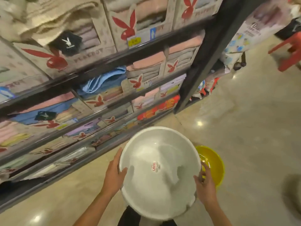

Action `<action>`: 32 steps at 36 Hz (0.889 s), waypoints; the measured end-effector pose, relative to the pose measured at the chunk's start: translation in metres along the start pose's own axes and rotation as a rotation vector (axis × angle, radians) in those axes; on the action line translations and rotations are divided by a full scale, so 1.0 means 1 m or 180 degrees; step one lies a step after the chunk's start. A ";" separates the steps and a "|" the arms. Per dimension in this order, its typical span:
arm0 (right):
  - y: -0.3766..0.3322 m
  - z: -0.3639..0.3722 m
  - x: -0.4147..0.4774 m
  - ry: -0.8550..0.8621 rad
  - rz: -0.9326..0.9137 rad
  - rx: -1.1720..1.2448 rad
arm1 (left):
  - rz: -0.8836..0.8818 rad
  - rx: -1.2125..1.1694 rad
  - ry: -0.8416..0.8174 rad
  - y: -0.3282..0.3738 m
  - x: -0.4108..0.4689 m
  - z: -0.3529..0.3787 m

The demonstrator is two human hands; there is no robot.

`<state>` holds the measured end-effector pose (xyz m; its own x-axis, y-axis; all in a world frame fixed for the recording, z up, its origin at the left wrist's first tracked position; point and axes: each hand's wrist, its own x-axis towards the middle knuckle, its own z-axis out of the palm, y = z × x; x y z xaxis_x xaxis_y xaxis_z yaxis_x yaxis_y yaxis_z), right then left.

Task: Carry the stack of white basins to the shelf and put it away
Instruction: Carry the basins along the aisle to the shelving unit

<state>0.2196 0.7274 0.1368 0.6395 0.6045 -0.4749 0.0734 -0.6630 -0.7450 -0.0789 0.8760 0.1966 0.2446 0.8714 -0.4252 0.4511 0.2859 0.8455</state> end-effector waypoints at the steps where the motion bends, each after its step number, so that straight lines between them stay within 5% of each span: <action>1: 0.012 0.009 0.009 -0.0006 0.0063 -0.0026 | 0.0008 -0.0022 -0.0024 -0.009 0.011 0.003; 16: 0.227 0.191 0.141 -0.0196 0.0584 -0.0585 | -0.0753 0.0397 -0.0112 -0.277 0.165 0.071; 25: 0.314 0.256 0.184 -0.0060 0.0516 -0.0798 | -0.0862 0.0414 0.0050 -0.383 0.206 0.107; 32: 0.359 0.290 0.201 -0.0557 0.0256 -0.0942 | -0.0896 0.0397 -0.0047 -0.437 0.222 0.107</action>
<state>0.1525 0.7387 -0.3617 0.5132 0.5948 -0.6188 0.2632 -0.7953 -0.5461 -0.1302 0.9016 -0.3015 0.1071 0.7588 -0.6424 0.6045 0.4633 0.6480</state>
